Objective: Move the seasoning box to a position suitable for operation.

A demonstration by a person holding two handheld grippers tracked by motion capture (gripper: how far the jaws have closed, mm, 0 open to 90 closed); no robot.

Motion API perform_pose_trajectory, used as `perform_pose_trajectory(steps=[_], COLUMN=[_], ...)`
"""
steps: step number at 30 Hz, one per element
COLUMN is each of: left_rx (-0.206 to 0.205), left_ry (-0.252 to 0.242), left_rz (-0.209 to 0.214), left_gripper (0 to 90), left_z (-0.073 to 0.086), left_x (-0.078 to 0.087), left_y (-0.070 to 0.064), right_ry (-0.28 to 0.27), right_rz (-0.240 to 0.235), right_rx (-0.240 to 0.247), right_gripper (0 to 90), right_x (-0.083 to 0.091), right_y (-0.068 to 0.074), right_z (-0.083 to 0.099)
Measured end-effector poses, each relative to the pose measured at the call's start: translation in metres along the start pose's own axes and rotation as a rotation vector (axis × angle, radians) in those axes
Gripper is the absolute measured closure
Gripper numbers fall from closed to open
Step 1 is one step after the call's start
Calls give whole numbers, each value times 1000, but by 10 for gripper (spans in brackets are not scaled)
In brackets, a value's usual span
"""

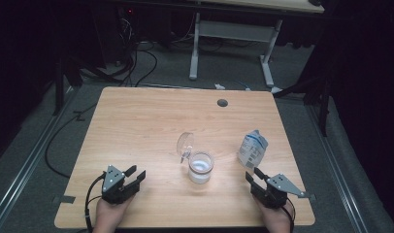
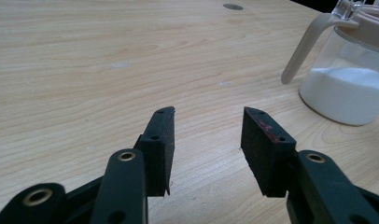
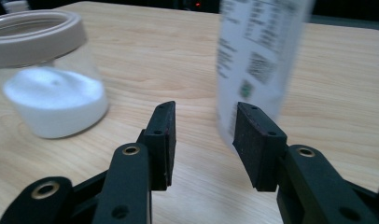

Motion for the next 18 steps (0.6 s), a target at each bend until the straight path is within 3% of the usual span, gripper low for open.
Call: perform_pose_trajectory(steps=[2,6,10,13,18], left_rx=[7,7,-26,-30,-24], left_ry=[6,-6,-10,-13,-17], left_rz=[11,26,28,33,34], left_gripper=[540,571,583,605,640], left_z=[0,-2,-5,-7,-13], left_x=[-2,-5,-10,-14,-19], left_y=[-3,-10,-19,-24,-30], right_ry=[11,32,47,67,64], right_rz=[-9,-37,-53,-63,-64], right_rx=[32,45,71,48,69], right_gripper=[588,595,616,625,685], right_x=[-4,-11,-19,-23,-30], right_y=[8,22,32,37,44], right_z=[0,3,3,1,-4])
Point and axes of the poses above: each handheld gripper's, and its own axes: x roughly backward along the jaws, z roughly out of its underside, y roughly to its left, the point moved 10 cm from there along -x, roughly forward along the jaws, and after that the axes turned 6 degrees about -y, right-handed, at the moved point
